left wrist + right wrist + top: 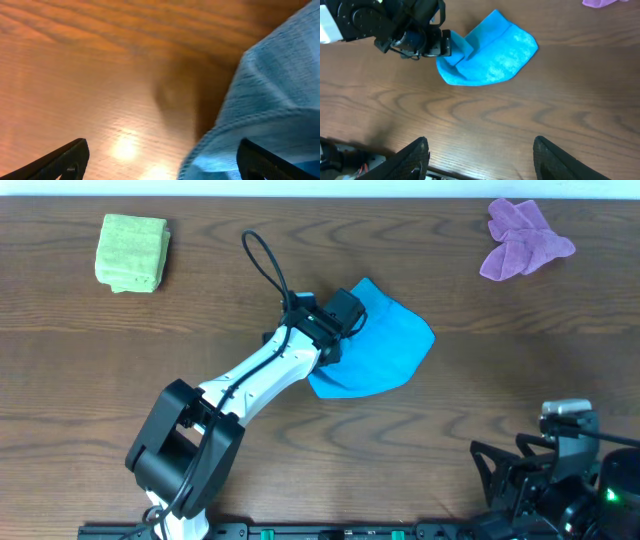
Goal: Fold the cloth
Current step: 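Pull the blue cloth left with the left gripper, spreading it flat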
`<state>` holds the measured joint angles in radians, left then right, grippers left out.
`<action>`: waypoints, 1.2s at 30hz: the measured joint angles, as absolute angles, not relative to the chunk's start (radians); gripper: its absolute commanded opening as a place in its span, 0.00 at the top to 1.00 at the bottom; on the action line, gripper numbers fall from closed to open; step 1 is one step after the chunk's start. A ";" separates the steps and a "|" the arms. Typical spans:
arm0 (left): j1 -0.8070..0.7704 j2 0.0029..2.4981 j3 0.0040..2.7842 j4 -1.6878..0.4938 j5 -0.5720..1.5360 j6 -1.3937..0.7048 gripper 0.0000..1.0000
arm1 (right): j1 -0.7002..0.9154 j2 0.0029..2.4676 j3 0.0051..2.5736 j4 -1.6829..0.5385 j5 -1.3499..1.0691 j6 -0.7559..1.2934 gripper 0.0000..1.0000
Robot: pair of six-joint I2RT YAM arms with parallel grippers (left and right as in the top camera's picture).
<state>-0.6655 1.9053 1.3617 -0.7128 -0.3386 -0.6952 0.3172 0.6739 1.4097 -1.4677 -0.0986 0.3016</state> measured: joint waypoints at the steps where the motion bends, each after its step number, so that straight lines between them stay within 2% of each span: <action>1: -0.665 1.905 1.362 -0.700 -0.337 -0.687 0.01 | 0.317 0.674 1.407 -1.465 -0.096 0.302 0.33; 2: -0.665 1.905 1.362 -0.691 -0.335 -0.677 0.00 | 0.317 0.674 1.401 -1.463 -0.096 0.302 0.33; 5: -0.665 1.905 1.362 -0.687 -0.336 -0.641 0.41 | 0.317 0.674 1.388 -1.457 -0.093 0.302 0.33; 6: -0.665 1.905 1.362 -0.687 -0.336 -0.628 0.47 | 0.317 0.674 1.385 -1.455 -0.093 0.302 0.33; 7: -0.665 1.905 1.362 -0.688 -0.336 -0.618 0.48 | 0.317 0.674 1.383 -1.454 -0.093 0.302 0.33; 13: -0.665 1.905 1.362 -0.701 -0.316 -0.591 0.32 | 0.317 0.675 1.379 -1.446 -0.092 0.302 0.33; 16: -0.665 1.905 1.362 -0.704 -0.302 -0.587 0.32 | 0.317 0.675 1.379 -1.443 -0.092 0.302 0.33; 20: -0.665 1.905 1.362 -0.688 -0.290 -0.581 0.48 | 0.317 0.675 1.379 -1.439 -0.092 0.302 0.34; 23: -0.665 1.905 1.362 -0.638 -0.287 -0.561 0.72 | 0.317 0.675 1.379 -1.438 -0.092 0.302 0.34; 28: -0.664 1.905 1.362 -0.592 -0.249 -0.546 0.89 | 0.317 0.675 1.379 -1.439 -0.091 0.302 0.34; 29: -0.664 1.906 1.362 -0.589 -0.239 -0.541 0.82 | 0.317 0.675 1.379 -1.439 -0.090 0.302 0.34; 30: -0.664 1.907 1.362 -0.587 -0.232 -0.529 0.46 | 0.317 0.675 1.379 -1.439 -0.089 0.302 0.34; 31: -0.664 1.911 1.362 -0.586 -0.224 -0.515 0.27 | 0.317 0.675 1.379 -1.439 -0.089 0.302 0.34; 36: -0.664 1.956 1.362 -0.585 -0.211 -0.469 0.27 | 0.317 0.675 1.379 -1.438 -0.089 0.302 0.34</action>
